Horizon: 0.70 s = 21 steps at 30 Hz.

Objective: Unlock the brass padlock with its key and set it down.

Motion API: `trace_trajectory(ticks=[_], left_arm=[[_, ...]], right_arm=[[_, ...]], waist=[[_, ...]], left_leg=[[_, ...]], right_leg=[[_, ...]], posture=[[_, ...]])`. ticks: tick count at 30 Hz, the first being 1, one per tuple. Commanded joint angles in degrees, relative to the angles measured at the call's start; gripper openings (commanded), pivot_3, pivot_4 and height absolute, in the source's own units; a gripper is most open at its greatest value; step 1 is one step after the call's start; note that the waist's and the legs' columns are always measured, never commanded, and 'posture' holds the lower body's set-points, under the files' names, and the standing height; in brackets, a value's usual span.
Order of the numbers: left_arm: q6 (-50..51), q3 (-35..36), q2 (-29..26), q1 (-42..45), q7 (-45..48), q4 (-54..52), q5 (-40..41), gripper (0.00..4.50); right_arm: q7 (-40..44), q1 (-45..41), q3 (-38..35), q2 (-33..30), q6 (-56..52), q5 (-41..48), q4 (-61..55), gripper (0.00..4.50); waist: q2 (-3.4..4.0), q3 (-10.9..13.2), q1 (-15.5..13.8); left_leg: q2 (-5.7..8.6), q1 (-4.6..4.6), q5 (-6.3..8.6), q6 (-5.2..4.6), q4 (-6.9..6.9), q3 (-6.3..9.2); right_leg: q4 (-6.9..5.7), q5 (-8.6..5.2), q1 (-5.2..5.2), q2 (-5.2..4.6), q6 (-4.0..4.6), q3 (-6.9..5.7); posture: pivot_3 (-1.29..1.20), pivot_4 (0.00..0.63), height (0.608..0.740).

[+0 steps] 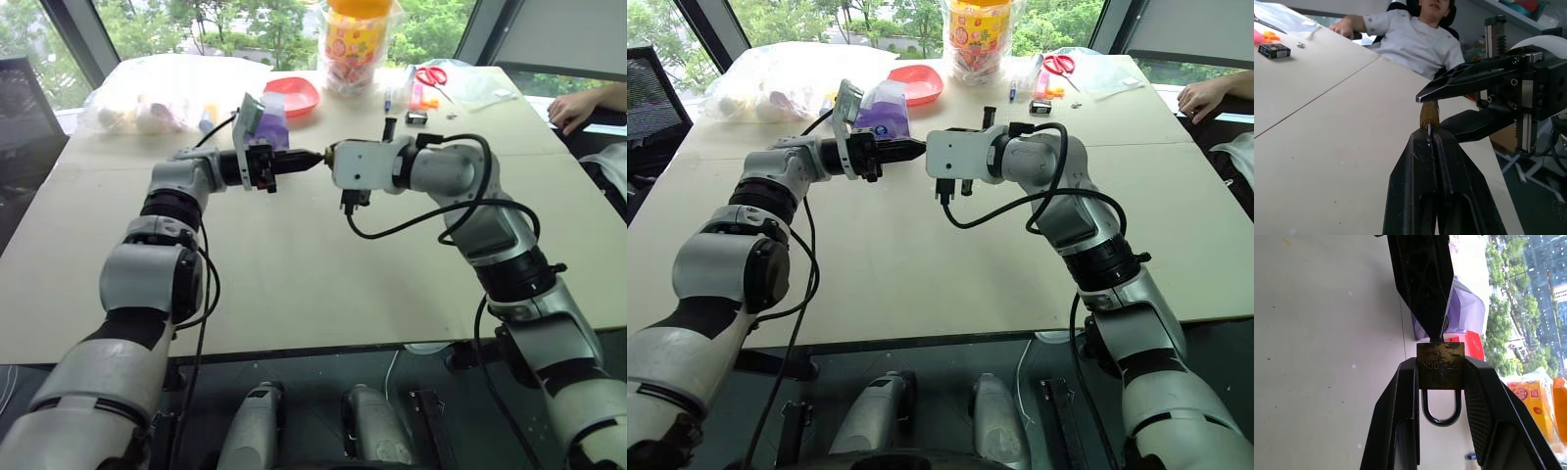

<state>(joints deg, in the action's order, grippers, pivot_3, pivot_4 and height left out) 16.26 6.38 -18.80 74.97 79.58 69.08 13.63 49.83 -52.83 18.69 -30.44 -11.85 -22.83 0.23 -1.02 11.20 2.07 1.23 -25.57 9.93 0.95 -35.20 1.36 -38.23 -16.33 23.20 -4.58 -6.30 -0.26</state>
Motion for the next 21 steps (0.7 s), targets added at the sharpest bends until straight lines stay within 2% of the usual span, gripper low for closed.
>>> trace_trajectory(ticks=[1,10,12,14,16,19,21], left_arm=[[-8.3,-1.8,0.6,0.9,-1.5,-2.8,-2.8,0.01],[-24.6,-7.4,0.5,-0.9,1.8,-5.8,-8.7,0.01],[-32.0,-9.8,-0.3,-1.6,1.2,-6.7,-11.7,0.01],[-35.2,-10.6,-0.4,-1.7,1.0,-6.9,-12.6,0.01],[-34.6,-9.9,-0.1,-1.0,1.3,-6.6,-11.6,0.01],[-23.4,-7.6,0.1,1.2,3.3,-5.3,-8.5,0.01],[-13.8,-7.4,-1.1,2.2,8.9,-4.4,-7.3,0.55]], right_arm=[[1.0,-0.1,-0.5,0.3,-0.1,1.5,-4.3,0.68],[3.5,1.1,-1.3,0.2,-2.8,3.4,-5.4,0.68],[3.8,1.3,-1.4,0.3,-3.4,3.7,-5.6,0.68],[4.0,1.4,-1.5,0.3,-3.8,3.9,-5.8,0.68],[4.1,1.5,-1.5,0.1,-3.9,3.9,-6.0,0.68],[3.9,1.5,-1.5,-0.1,-4.0,3.8,-6.2,0.68],[3.7,1.4,-1.4,-0.3,-3.8,3.4,-6.3,0.68]], waist=[[0.00,0.0,-0.1],[0.00,0.0,-0.9],[0.00,0.0,-1.1],[0.00,0.0,-1.2],[0.00,0.0,-1.4],[0.00,0.0,-1.4],[0.00,0.0,-1.2]], left_leg=[[0.00,0.00,0.00,0.00,0.00,0.00],[0.01,0.01,0.00,0.00,-0.01,-0.03],[0.00,0.01,0.00,0.00,-0.02,-0.03],[0.00,0.00,0.00,0.00,-0.02,-0.03],[0.01,0.00,0.00,0.00,-0.04,-0.03],[0.01,-0.01,0.00,-0.01,-0.08,-0.02],[0.03,-0.02,0.00,-0.01,-0.08,-0.01]], right_leg=[[0.00,0.00,0.00,0.00,0.00,0.00],[0.00,0.00,0.00,0.00,0.01,0.00],[-0.01,0.00,0.00,0.01,0.01,0.00],[-0.01,0.01,0.00,0.00,0.01,0.00],[-0.01,0.01,-0.01,0.00,0.01,0.00],[-0.01,0.01,-0.04,0.00,0.01,0.00],[-0.01,0.01,-0.04,0.02,0.00,-0.02]], posture=[[0.00,0.150,0.740],[0.00,0.150,0.740],[0.00,0.150,0.740],[0.00,0.150,0.740],[0.00,0.150,0.740],[0.00,0.150,0.740],[0.00,0.150,0.740]])
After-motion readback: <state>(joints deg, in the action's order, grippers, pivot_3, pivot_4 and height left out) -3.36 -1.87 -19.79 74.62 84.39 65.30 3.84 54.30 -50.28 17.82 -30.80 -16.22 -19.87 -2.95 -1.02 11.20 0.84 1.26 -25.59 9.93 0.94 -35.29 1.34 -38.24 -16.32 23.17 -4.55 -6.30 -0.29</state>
